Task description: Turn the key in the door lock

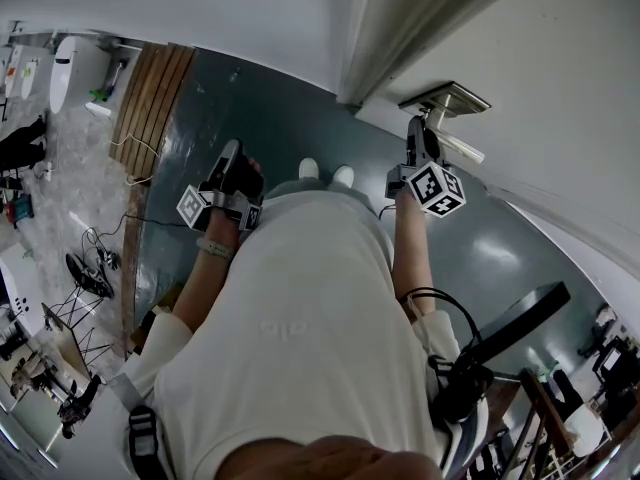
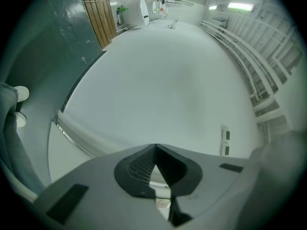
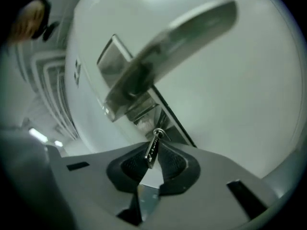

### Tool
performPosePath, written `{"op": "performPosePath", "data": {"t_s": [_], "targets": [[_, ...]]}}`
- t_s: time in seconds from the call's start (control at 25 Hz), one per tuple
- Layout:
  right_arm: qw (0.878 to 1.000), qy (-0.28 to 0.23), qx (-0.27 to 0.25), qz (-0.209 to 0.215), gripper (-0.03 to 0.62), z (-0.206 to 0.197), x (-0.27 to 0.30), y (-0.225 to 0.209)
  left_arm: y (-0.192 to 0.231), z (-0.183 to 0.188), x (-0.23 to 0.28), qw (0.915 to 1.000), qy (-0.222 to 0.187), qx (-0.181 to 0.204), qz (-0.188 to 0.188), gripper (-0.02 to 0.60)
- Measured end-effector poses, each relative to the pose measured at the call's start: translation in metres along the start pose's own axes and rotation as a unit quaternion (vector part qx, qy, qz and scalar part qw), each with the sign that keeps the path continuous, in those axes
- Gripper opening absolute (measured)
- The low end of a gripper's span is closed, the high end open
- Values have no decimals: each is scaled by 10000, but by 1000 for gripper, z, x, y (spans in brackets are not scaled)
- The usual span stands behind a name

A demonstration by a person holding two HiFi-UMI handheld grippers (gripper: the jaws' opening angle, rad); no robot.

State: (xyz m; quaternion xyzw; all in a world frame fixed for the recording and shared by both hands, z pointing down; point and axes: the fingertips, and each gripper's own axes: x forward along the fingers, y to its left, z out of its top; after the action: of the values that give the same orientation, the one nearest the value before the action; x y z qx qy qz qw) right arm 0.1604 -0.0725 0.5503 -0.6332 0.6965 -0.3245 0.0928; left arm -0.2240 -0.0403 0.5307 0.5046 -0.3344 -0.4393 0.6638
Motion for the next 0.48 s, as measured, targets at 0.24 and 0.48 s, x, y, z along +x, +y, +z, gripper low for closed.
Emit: {"op": "performPosePath", "data": {"t_s": [0.24, 0.48], "targets": [[9493, -192, 3024, 832, 41, -2, -1, -4, 1, 0, 0, 10000, -5, -16, 6, 8], [8637, -497, 4744, 1628, 43, -3, 1, -8, 2, 2, -2, 10000, -63, -66, -4, 8]]}}
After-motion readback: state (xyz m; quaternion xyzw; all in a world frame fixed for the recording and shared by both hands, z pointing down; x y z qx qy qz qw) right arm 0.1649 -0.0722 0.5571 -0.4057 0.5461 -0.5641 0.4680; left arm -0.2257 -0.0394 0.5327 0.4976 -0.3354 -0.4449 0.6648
